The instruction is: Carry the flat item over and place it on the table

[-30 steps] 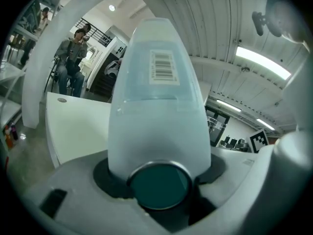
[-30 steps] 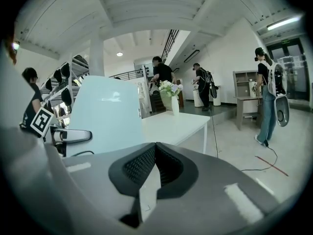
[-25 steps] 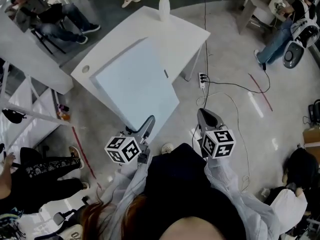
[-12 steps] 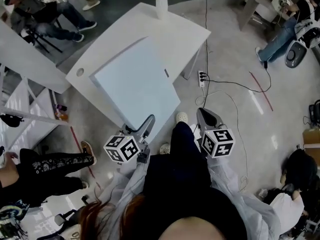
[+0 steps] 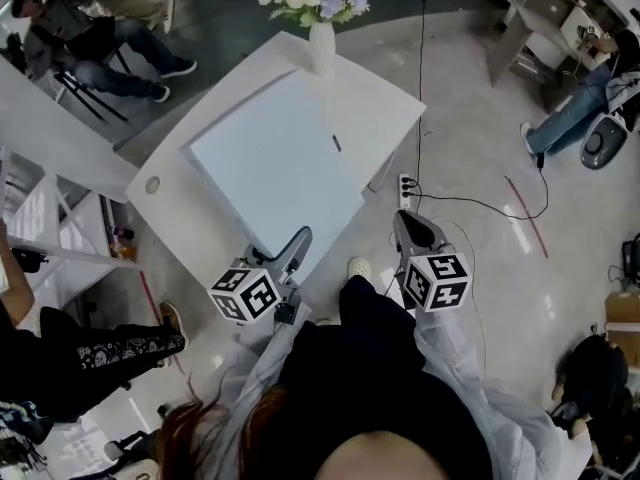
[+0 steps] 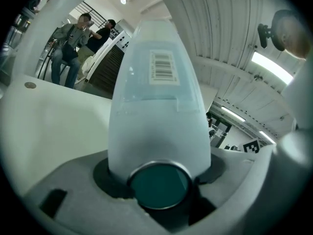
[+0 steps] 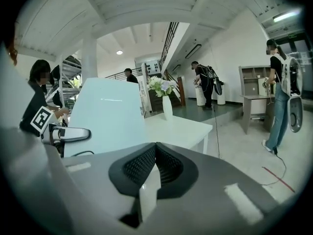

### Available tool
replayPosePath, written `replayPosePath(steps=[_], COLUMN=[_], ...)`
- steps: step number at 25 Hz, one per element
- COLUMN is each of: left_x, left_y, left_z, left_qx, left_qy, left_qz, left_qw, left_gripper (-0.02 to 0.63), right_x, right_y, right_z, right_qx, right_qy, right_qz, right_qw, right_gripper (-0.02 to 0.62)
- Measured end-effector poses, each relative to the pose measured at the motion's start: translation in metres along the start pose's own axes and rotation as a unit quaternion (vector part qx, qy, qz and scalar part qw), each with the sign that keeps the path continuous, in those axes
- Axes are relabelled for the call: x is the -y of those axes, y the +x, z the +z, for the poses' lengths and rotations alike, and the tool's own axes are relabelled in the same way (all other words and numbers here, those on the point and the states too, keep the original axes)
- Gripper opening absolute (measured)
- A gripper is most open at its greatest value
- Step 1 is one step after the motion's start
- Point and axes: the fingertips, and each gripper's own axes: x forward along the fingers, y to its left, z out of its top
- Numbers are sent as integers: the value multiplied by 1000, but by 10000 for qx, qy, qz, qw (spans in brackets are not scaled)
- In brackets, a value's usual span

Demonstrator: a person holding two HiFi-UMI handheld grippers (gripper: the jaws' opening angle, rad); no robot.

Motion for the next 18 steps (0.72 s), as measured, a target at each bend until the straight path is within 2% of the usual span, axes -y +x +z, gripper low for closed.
replayPosePath(steps=[6,15,18], left_x=[-17,-27,-27], left_y=[61,110,119], left_z=[31,47,48], left_qx=[111,352,376], left_qy=[-24,-270,-403], left_qz=[124,421,392], left_qw=[9999,9981,9977], left_gripper=[299,299,301], right_x=[38,75,81], right_y=[60,110,122], right_z=[34,59,64], right_qx=[-19,-156,-161], right_qy=[-118,-298,-346], right_qz=[225,693,837], right_qw=[9997,9970,9958], right_gripper=[9,9,9])
